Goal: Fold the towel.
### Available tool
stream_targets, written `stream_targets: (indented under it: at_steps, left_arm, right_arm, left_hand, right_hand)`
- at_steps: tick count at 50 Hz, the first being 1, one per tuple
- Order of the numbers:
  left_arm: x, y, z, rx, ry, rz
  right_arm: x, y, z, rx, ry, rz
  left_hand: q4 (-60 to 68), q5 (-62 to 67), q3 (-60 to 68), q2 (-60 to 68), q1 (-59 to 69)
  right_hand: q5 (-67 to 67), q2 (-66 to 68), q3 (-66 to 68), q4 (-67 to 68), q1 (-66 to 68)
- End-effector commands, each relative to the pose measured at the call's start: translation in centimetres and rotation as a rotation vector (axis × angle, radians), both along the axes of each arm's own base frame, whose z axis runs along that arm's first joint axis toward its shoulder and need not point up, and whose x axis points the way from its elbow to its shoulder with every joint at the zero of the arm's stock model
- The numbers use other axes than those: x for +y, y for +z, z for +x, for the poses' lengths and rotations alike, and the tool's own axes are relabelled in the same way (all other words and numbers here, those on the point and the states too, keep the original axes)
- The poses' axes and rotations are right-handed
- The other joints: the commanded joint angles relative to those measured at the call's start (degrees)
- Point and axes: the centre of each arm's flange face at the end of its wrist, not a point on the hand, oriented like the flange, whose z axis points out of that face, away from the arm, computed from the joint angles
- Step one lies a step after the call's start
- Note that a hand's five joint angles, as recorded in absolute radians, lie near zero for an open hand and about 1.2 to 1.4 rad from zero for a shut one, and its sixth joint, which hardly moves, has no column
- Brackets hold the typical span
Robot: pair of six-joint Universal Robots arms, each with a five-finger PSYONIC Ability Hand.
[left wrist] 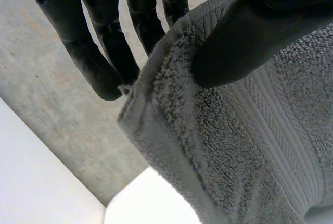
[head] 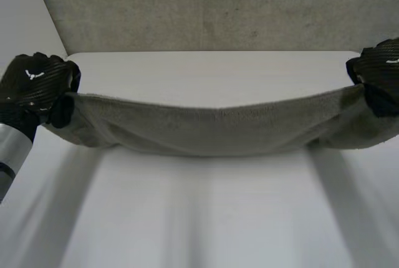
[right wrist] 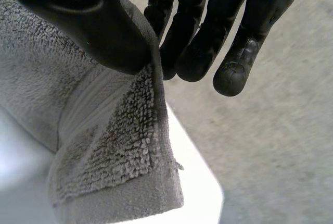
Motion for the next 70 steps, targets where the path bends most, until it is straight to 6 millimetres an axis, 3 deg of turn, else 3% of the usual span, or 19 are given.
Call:
stream_targets:
  at_steps: [1, 5, 10, 13, 17, 25, 27, 28, 29, 30, 31, 38, 41, 46, 51, 53, 57, 63, 70]
  left_arm:
    - [-3.4, -4.3, -1.2, -0.027, -0.008, 0.151]
    - [-5.7, -6.3, -2.5, -0.04, -0.021, 0.197]
    - [-8.3, -7.5, -3.7, -0.045, -0.021, 0.201]
    - [-11.2, -8.2, -4.2, -0.043, 0.027, 0.179]
    - [-13.4, -9.0, -5.2, -0.046, 0.073, 0.15]
    - [-15.1, -10.2, -5.6, -0.042, 0.099, 0.134]
    - [-15.1, -10.5, -5.8, -0.045, 0.096, 0.142]
    - [-14.9, -11.0, -6.0, -0.05, 0.085, 0.151]
    - [-14.9, -11.0, -6.0, -0.05, 0.085, 0.151]
    - [-14.6, -11.4, -6.3, -0.056, 0.082, 0.162]
    - [-14.2, -11.6, -6.9, -0.061, 0.068, 0.167]
    - [-13.4, -11.6, -7.3, -0.104, 0.056, 0.161]
    - [-13.2, -10.6, -7.0, -0.093, 0.069, 0.152]
    - [-11.1, -9.2, -6.3, -0.085, 0.065, 0.157]
    - [-8.9, -7.9, -6.0, -0.053, 0.039, 0.166]
    - [-7.4, -7.4, -6.0, -0.005, -0.002, 0.187]
    - [-4.9, -7.4, -6.4, 0.116, -0.106, 0.262]
    - [-4.5, -8.0, -6.6, 0.151, -0.139, 0.271]
    - [-4.4, -8.5, -6.6, 0.149, -0.139, 0.285]
  right_arm:
    - [-4.0, -3.7, 0.4, 0.006, 0.01, 0.137]
    - [-6.8, -6.0, 1.6, 0.022, 0.024, 0.192]
    - [-9.4, -8.1, 2.5, 0.052, -0.002, 0.209]
    - [-11.9, -9.9, 4.0, 0.064, -0.023, 0.154]
    - [-13.9, -11.6, 5.3, 0.062, -0.052, 0.053]
    - [-15.2, -13.0, 7.1, 0.037, -0.077, -0.086]
    - [-15.3, -13.3, 7.3, 0.034, -0.076, -0.093]
    - [-15.4, -13.6, 7.3, 0.034, -0.077, -0.093]
    - [-15.4, -13.6, 7.3, 0.034, -0.077, -0.093]
    - [-15.4, -14.0, 7.3, 0.037, -0.083, -0.086]
    - [-15.4, -14.4, 7.2, 0.04, -0.094, -0.075]
    - [-15.1, -14.9, 6.9, 0.042, -0.134, -0.052]
    - [-14.5, -14.8, 6.6, 0.036, -0.14, -0.036]
    - [-11.8, -11.6, 5.8, -0.004, -0.135, -0.05]
    - [-9.4, -10.3, 5.2, -0.029, -0.117, -0.031]
    - [-7.5, -10.0, 4.9, -0.044, -0.088, 0.021]
    - [-5.2, -11.2, 4.0, -0.086, -0.078, 0.259]
    - [-5.5, -12.7, 1.4, -0.137, -0.144, 0.373]
    - [-6.3, -15.2, 0.9, -0.143, -0.144, 0.399]
  left_hand:
    - [-6.8, -15.4, -8.8, -7.1, -2.8]
    - [-6.8, -15.4, -8.8, -7.1, -2.8]
    - [-6.8, -15.4, -8.8, -7.1, -2.8]
    - [-6.8, -15.4, -8.8, -7.1, -2.8]
    - [-6.8, -15.4, -8.8, -7.1, -2.8]
    - [-6.8, -15.4, -8.8, -7.1, -2.8]
    - [-6.8, -15.4, -8.8, -7.1, -2.8]
    - [-22.2, -30.8, -24.3, -22.5, -18.3]
    - [-22.4, -31.0, -24.4, -22.7, -18.4]
    - [-54.5, -63.1, -56.6, -54.8, -50.6]
    - [-76.3, -84.9, -78.4, -76.6, -72.4]
    - [-76.6, -85.1, -78.6, -76.9, -72.6]
    - [-76.6, -85.1, -78.6, -76.9, -72.6]
    - [-76.6, -85.1, -78.6, -76.9, -72.6]
    - [-76.4, -85.0, -78.4, -76.7, -72.4]
    - [-76.4, -85.0, -78.4, -76.7, -72.4]
    - [-75.7, -84.3, -77.7, -76.0, -71.8]
    - [-75.5, -84.1, -77.6, -75.9, -71.6]
    - [-75.4, -84.0, -77.4, -75.7, -71.4]
  right_hand:
    - [2.3, 2.4, 2.2, 3.0, 3.3]
    - [2.3, 2.4, 2.2, 3.0, 3.3]
    - [2.3, 2.4, 2.2, 3.0, 3.3]
    - [2.3, 2.4, 2.2, 3.0, 3.3]
    - [2.3, 2.4, 2.2, 3.0, 3.3]
    - [2.3, 2.4, 2.2, 3.0, 3.3]
    - [2.3, 2.4, 2.2, 3.0, 3.3]
    - [-15.8, -15.6, -15.9, -15.1, -14.8]
    - [-16.0, -15.8, -16.1, -15.3, -15.0]
    - [-45.4, -45.3, -45.5, -44.7, -44.4]
    - [-67.7, -67.6, -67.8, -67.0, -66.7]
    - [-67.7, -67.6, -67.8, -67.0, -66.7]
    - [-67.7, -67.6, -67.8, -67.0, -66.7]
    - [-67.7, -67.6, -67.8, -67.0, -66.7]
    - [-67.7, -67.6, -67.8, -67.0, -66.7]
    - [-67.7, -67.6, -67.8, -67.0, -66.7]
    - [-62.7, -62.6, -62.8, -62.0, -61.7]
    - [-57.9, -57.7, -58.0, -57.2, -56.9]
    - [-51.8, -51.7, -51.9, -51.1, -50.8]
